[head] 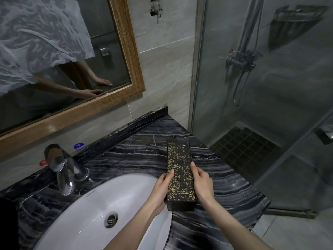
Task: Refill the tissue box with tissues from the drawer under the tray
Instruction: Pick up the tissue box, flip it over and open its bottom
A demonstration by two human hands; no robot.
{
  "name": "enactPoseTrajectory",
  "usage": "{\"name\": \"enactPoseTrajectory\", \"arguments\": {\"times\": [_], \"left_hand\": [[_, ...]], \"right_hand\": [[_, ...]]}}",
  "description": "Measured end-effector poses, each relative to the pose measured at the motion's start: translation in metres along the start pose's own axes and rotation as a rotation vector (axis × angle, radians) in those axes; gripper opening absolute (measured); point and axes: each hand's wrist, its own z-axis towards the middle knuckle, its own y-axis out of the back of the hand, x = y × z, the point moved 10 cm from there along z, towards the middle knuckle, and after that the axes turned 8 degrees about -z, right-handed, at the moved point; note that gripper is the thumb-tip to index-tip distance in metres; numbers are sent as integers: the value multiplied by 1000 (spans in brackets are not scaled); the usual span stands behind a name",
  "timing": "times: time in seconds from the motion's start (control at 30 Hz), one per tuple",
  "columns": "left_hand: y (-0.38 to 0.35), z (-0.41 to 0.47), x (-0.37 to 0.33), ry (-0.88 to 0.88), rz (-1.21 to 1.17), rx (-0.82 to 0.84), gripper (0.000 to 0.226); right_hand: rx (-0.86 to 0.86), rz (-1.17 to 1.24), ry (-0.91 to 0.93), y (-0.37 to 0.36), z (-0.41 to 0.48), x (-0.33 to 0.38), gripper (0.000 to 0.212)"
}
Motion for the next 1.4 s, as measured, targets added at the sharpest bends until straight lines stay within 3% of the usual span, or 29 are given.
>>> {"name": "enactPoseTrajectory", "arguments": {"times": [0.2, 0.37, 0.5, 0.93, 1.23, 1.4], "left_hand": [[1, 4, 1, 13, 52, 21, 48], [12, 9, -19, -104, 357, -6, 60], [9, 9, -26, -125, 471, 51, 58], [6, 5, -30, -125, 515, 62, 49], [9, 7, -29, -111, 546, 56, 50], [9, 8, -28, -90, 537, 65, 48]], "right_hand": [[1, -7, 20, -1, 1, 1, 49], [12, -82, 104, 0, 2, 9, 53], [22, -178, 167, 1, 4, 16, 54], [11, -321, 243, 3, 6, 24, 47], [89, -236, 181, 16, 10, 11, 45], [51, -192, 88, 29, 13, -4, 54]]}}
